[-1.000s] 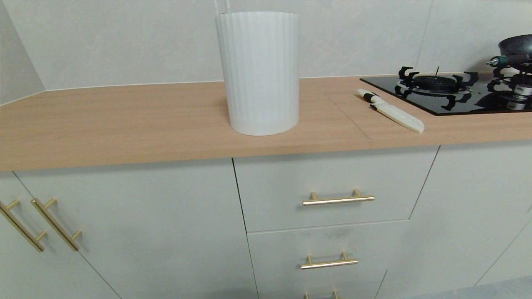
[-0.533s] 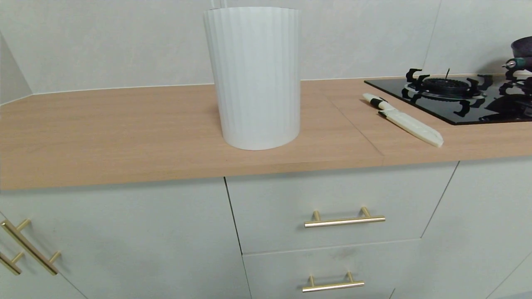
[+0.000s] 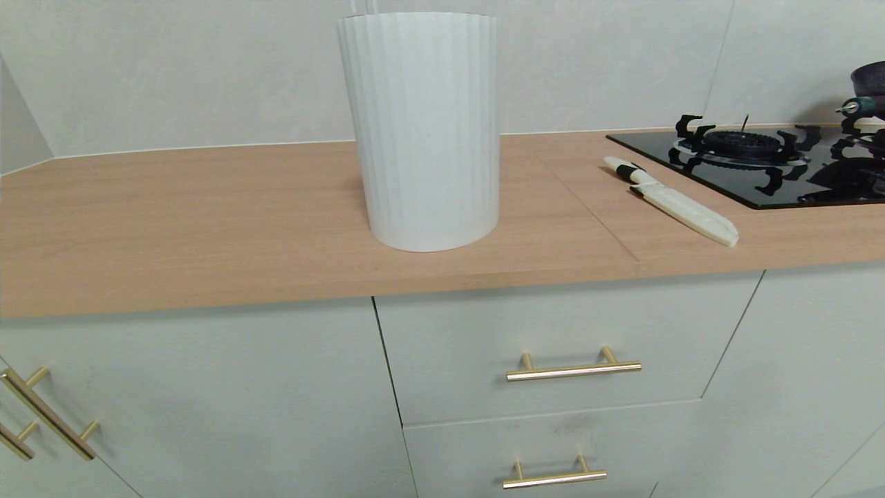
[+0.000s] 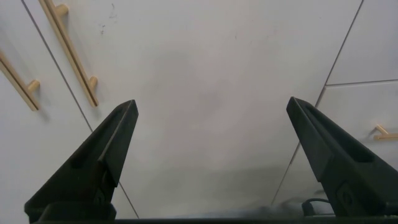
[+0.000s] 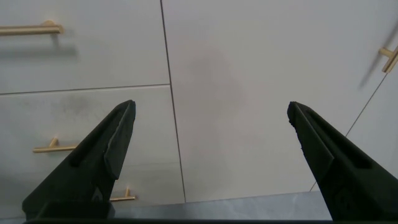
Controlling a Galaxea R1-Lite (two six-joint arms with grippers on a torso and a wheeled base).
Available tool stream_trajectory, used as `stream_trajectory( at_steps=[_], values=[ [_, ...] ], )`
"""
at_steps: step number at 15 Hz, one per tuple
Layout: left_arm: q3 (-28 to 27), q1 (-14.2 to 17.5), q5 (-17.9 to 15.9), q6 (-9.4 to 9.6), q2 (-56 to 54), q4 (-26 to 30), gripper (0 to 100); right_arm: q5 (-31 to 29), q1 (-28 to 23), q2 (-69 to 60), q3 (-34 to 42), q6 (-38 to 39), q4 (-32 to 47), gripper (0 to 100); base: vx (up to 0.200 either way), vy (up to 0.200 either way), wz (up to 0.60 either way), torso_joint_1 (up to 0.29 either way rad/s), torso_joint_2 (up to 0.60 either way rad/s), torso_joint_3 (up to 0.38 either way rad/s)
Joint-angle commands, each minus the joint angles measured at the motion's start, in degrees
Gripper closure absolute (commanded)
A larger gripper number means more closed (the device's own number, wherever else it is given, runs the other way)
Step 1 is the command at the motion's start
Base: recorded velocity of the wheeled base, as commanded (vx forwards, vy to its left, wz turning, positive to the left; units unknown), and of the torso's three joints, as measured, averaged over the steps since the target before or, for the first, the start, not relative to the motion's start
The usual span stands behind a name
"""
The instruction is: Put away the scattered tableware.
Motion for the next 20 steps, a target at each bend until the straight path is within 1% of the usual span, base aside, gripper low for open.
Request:
stream_trajectory(
  at_steps=[1,5,9,20],
  values=[
    [0.0,0.0,-0.1,0.01,0.0,0.0,0,0.0,0.0,0.1,0.0,0.0,0.0,0,0.000,0.000,0.00,0.000,0.00,0.000],
    [0.0,0.0,0.0,0.01,0.0,0.0,0,0.0,0.0,0.1,0.0,0.0,0.0,0,0.000,0.000,0.00,0.000,0.00,0.000],
    [0.0,0.0,0.0,0.01,0.0,0.0,0,0.0,0.0,0.1,0.0,0.0,0.0,0,0.000,0.000,0.00,0.079,-0.25,-0.257],
    [0.0,0.0,-0.1,0.01,0.0,0.0,0,-0.1,0.0,0.1,0.0,0.0,0.0,0,0.000,0.000,0.00,0.167,-0.49,-0.298]
  ],
)
